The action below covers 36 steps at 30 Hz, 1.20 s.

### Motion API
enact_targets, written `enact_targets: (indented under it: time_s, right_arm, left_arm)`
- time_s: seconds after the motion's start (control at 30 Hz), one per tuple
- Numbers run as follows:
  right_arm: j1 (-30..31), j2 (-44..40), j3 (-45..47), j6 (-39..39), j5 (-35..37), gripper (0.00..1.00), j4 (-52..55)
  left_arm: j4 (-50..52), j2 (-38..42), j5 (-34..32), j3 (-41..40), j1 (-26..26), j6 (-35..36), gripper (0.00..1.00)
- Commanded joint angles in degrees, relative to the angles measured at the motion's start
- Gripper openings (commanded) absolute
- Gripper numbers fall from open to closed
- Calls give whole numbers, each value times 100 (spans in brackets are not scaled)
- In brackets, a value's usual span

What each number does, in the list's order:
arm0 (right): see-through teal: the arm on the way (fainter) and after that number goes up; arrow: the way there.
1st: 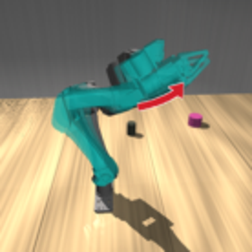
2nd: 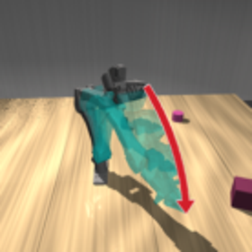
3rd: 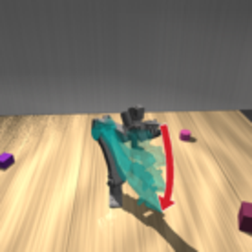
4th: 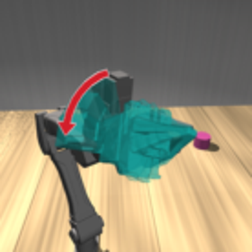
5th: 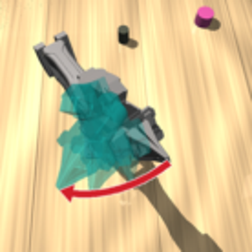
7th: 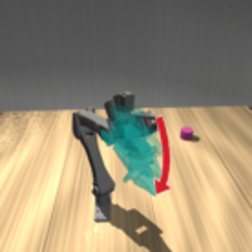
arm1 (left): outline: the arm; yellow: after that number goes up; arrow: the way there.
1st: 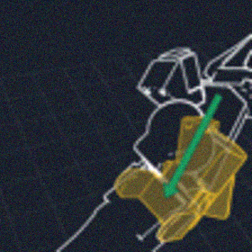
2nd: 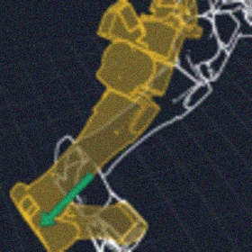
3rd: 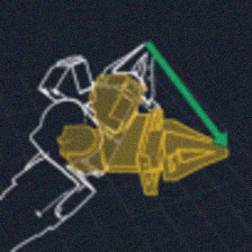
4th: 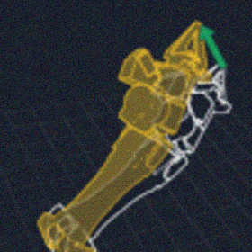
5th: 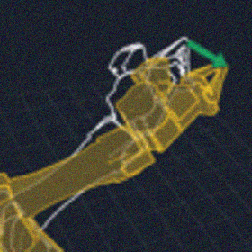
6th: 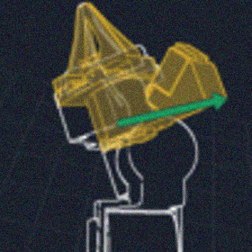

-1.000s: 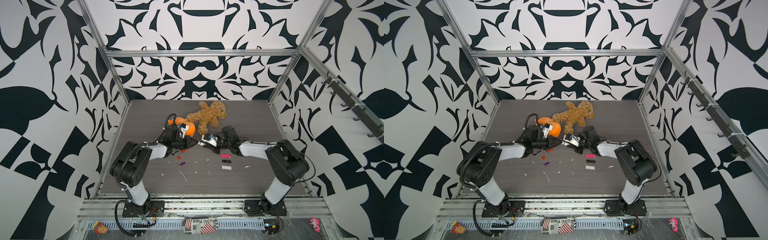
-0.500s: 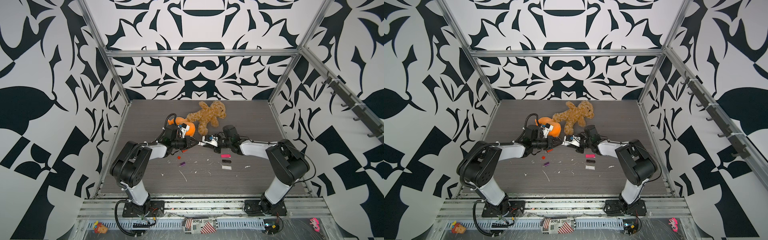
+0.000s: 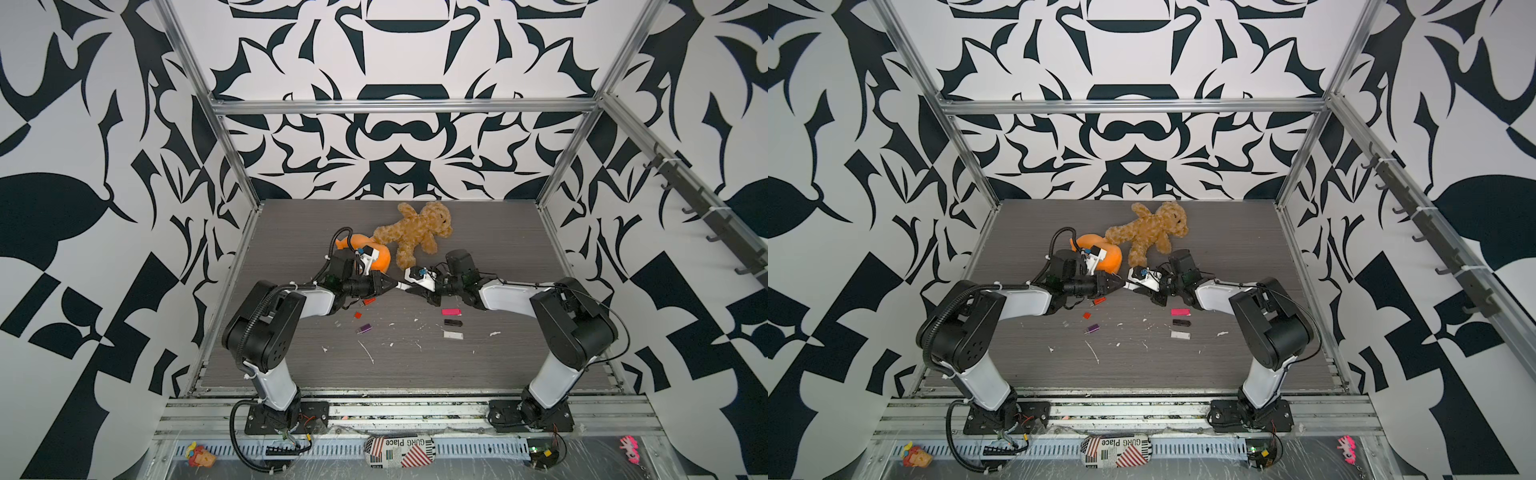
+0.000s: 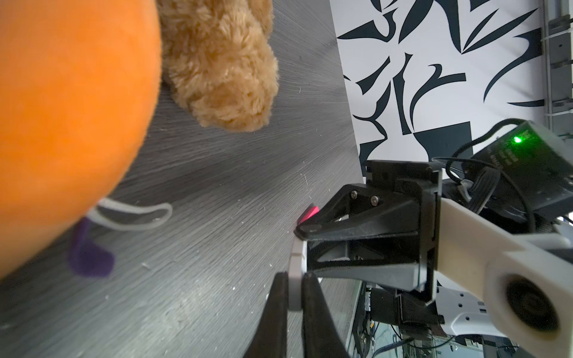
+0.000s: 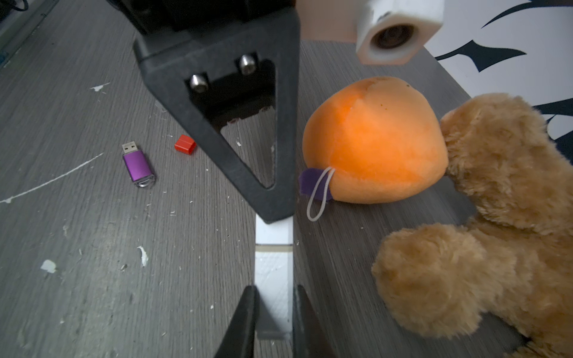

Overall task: Close the usb drive cover
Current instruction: Close the cover of the USB drive.

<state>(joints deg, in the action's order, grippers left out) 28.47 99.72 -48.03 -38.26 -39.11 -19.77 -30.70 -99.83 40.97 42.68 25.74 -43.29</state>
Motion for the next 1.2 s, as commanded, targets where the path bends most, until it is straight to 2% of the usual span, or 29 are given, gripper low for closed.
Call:
enact_targets:
  time_s: [0.0,0.27,0.73,0.93,1.03,1.17]
  right_arm:
    - [242,-172,-461,148,-813,5,-1284]
    - [251,-75,-573,487,-772,3,-1786]
    - [323,71,-723,504,-744,2,-2401]
    - [344,244,-895,1103,-531,0,-2872]
    - [386,234,-878,964,-635,0,-2796]
    - [452,214,-907,371,-695,0,-2315]
  left_arm:
    - [81,-221,174,31,292,-13,9]
    - [99,-290,191,67,311,-12,8]
    - [161,-515,330,223,370,-22,7]
    - [180,-609,406,285,405,-31,6]
    - [186,-630,450,285,406,-22,4]
    - [308,-669,543,305,412,27,4]
